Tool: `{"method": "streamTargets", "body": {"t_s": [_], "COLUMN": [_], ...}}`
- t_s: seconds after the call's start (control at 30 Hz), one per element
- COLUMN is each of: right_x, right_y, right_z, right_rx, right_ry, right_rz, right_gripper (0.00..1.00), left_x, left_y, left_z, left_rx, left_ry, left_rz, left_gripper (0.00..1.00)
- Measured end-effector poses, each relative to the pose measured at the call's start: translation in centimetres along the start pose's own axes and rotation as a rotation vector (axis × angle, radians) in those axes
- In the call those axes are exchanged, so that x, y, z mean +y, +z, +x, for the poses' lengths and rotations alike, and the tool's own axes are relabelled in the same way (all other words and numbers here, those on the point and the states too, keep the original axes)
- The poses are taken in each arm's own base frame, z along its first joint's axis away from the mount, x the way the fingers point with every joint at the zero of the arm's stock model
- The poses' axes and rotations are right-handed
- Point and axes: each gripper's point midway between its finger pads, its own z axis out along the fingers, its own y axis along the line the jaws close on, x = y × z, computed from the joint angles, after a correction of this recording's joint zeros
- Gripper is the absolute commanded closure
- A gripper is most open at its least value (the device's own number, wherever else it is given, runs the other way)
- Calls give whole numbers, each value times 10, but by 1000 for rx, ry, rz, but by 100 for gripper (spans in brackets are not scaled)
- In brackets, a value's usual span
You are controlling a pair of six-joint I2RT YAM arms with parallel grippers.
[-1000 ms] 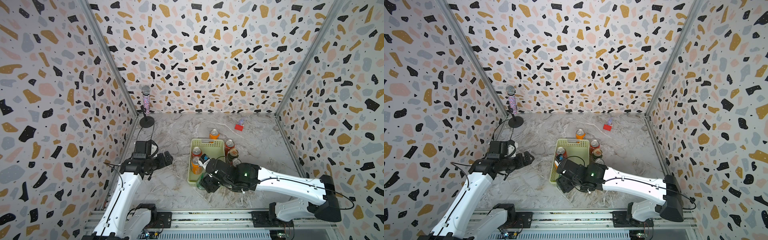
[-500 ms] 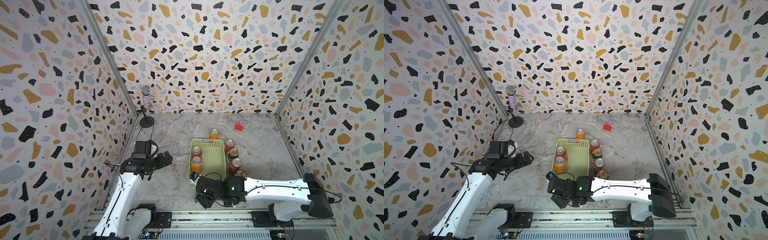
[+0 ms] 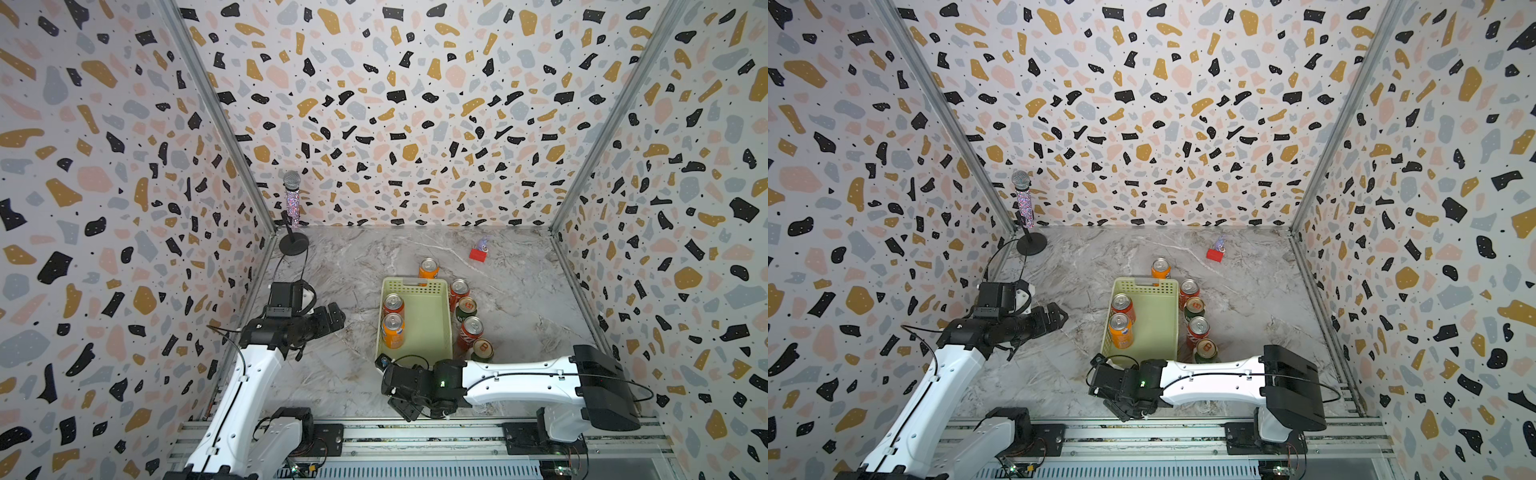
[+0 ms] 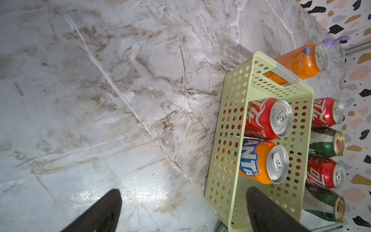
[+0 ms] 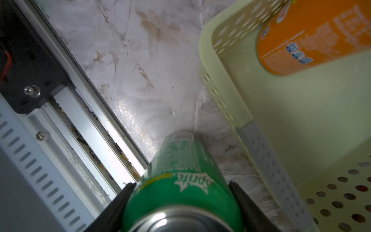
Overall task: Take out the drinks from the basket
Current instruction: Place the drink at the center of the board, then pick up the drink from the basket.
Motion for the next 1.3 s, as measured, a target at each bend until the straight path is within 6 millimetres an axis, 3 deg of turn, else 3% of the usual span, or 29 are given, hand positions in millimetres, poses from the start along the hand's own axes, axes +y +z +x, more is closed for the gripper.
{"method": "streamTargets", "body": {"t_s": [0.2, 0.43, 0.77, 0.97, 1.1, 1.2, 1.3], "right_x": [0, -1, -7, -14, -18, -26, -47], "right_y": [2, 3, 0, -25, -54, -73, -86], "right_z": [-2, -3, -4, -19, -40, -55, -70], "right_rx": [-9, -14, -23, -108, -200, -258, -297], "right_ry": [1, 1, -3, 14, 31, 52, 114], "right_rz": [7, 13, 49, 58, 61, 72, 83], "right_gripper": [64, 39, 17, 10, 6, 6, 6], "left_x": [0, -1, -1, -1, -1, -1, -1], "left_y": [0, 0, 0, 0, 0, 0, 0], "left_z": [0, -1, -1, -1, -1, -1, -1], "left_rx": [-1, -5, -5, -5, -5, -5, -6], "left_ry": [0, 2, 2, 2, 2, 2, 2], "left_rz": [0, 3, 3, 3, 3, 3, 3], "left_gripper": [0, 0, 0, 0, 0, 0, 0]}}
